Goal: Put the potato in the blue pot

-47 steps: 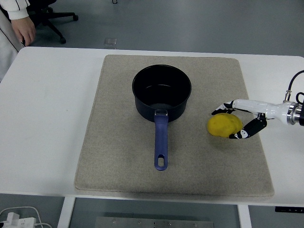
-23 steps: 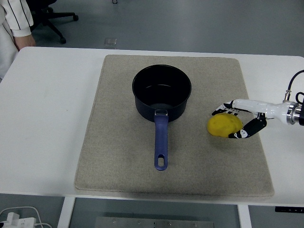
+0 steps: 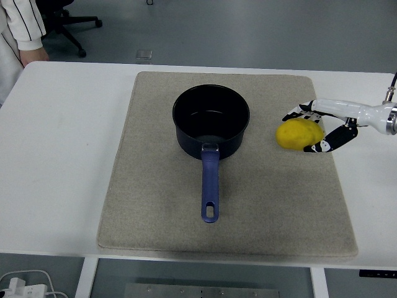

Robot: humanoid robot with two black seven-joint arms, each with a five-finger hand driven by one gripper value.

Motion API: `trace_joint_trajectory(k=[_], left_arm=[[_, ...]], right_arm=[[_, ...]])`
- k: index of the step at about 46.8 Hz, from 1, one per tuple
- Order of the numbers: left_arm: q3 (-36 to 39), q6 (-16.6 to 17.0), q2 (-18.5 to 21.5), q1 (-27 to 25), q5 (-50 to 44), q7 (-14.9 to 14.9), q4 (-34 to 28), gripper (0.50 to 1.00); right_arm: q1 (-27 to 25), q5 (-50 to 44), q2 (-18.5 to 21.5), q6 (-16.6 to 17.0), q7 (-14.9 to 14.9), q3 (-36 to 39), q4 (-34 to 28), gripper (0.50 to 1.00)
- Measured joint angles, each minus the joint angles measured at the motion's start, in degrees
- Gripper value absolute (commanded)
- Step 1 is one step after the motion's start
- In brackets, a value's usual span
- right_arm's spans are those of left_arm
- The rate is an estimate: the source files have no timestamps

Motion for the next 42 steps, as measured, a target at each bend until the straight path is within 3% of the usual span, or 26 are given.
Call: trace_joint_trajectory(k=[20,42], left_arm=[[0.00,0.00,0.00,0.01,0.06,0.00,0.00,0.996],[0.00,0.00,0.00,0.02,0.01,0.01,0.00,0.996]], right_arm=[[7.22,8.00,2.21,1.63,-0.62,-0.46,-1.94,0.500],[10.88,11.22,12.28,1.38,-6.18,-0.03,-4.15,0.500]])
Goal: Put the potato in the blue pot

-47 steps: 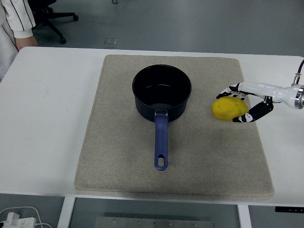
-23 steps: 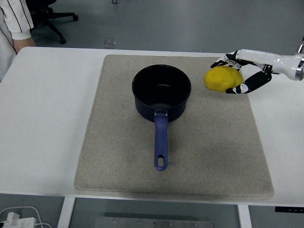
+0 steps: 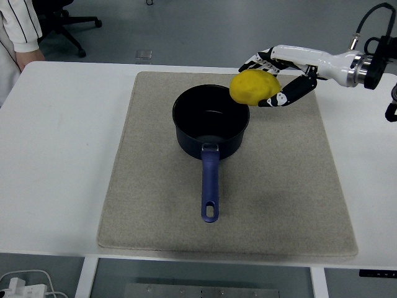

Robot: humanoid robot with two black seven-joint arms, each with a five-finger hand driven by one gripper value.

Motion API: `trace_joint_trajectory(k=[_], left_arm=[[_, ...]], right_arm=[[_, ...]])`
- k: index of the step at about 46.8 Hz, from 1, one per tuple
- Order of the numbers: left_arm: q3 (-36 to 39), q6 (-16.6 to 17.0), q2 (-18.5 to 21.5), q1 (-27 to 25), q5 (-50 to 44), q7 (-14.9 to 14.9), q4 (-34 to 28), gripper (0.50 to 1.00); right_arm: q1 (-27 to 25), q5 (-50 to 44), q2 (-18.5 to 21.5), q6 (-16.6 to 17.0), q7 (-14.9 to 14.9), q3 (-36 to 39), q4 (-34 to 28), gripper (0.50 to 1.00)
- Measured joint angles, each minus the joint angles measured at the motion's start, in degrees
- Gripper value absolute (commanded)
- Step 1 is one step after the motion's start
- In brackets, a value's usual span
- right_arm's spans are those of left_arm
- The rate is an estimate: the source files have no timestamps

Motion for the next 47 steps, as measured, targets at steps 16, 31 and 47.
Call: trace_joint_trajectory(k=[16,31,47], left_arm=[[0.00,0.00,0.00,-0.03,0.05,-0.01,0.00,0.996],[-0.01,0.00,0.00,-0.03,-0.03,-0.01,0.00,0.996],[0.00,0.00,0.00,-0.01,0.02,0.00,0.00,0.996]], right_arm=[[-0.23,0.05,8.45,-0.96,-2.88,0.02,-3.47,0.500],[-0.76,-0.26,13.99,-2.46,-3.21,-0.06,-7.74,0.539],[-3.30,-0.88,15.34,-4.21,-3.15,-0.97,-8.37,0.760]])
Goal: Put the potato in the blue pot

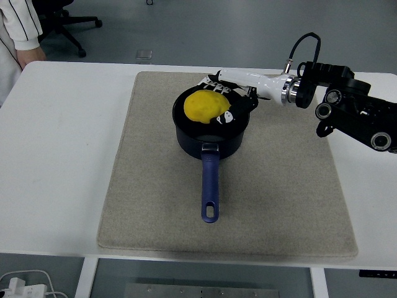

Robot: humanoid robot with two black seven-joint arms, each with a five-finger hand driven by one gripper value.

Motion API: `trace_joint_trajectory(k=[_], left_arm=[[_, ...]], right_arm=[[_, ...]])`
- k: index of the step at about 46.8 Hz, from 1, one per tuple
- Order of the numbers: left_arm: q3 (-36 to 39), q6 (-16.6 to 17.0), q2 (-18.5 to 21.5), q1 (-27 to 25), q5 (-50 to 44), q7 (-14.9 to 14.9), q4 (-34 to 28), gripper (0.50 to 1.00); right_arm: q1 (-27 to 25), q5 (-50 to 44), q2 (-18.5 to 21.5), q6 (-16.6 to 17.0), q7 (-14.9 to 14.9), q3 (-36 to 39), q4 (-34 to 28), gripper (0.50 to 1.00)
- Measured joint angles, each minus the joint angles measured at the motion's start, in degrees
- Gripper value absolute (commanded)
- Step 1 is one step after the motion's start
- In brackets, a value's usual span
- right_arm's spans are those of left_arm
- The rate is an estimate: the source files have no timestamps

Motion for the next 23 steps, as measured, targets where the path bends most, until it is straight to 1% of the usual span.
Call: trace_joint_trajectory(k=[1,4,7,8,14,23], left_arm=[[0.00,0.00,0.00,0.00,0.00,0.00,0.00,0.996],[0.00,0.00,0.00,0.00,0.00,0.00,0.00,0.996],[0.00,0.00,0.00,-0.01,0.00,0.00,0.00,0.996],[0.00,0.00,0.00,-0.01,0.00,0.00,0.00,0.996],[0.00,0.00,0.00,0.00,0.00,0.00,0.00,0.996],[0.00,0.00,0.00,-0.01,0.00,0.00,0.00,0.996]], right_arm=[[-0.20,-0.01,0.00,-0.01,0.01,0.00,0.00,0.768],[-0.64,-0.02,0.00,-0.01,0.02,0.01,0.00,0.823],[-0.78,-0.02,0.00,-0.04,0.09,0.11,0.00,0.862],[-0.78,-0.03,-0.01,-0.06,0.10,0.16,0.01,0.868],[-0.78,0.00,-0.15,-0.06,0.13,0.32,0.02,0.893],[-0.77,0.05,-0.12,-0.01,0.13,0.12,0.02,0.895]])
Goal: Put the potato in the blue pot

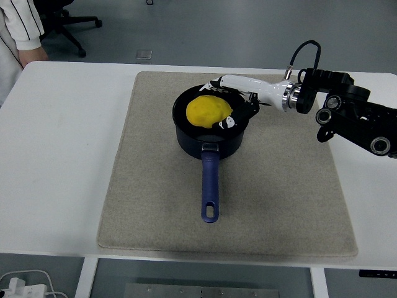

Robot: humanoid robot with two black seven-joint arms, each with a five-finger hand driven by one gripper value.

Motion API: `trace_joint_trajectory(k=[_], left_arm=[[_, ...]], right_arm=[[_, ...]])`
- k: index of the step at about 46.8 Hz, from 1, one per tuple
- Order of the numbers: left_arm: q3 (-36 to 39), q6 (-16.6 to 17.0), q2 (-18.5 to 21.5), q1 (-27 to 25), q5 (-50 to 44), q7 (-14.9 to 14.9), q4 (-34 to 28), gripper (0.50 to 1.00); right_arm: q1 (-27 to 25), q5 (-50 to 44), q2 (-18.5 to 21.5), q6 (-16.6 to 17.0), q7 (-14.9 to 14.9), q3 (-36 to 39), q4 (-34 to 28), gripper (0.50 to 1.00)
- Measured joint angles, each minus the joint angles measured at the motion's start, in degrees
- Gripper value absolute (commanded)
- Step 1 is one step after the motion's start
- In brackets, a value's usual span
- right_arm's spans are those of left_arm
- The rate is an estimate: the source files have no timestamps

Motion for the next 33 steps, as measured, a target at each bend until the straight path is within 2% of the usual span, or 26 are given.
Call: trace_joint_trajectory(k=[22,33], left_arm=[[0.00,0.00,0.00,0.00,0.03,0.00,0.00,0.996],[0.00,0.00,0.00,0.00,0.02,0.00,0.00,0.996]], right_arm=[[0.15,0.53,-0.34,0.10,0.03,0.52,0.00,0.893],[0.84,1.21,-1.84,0.93,0.53,2.78,0.07,0.893]])
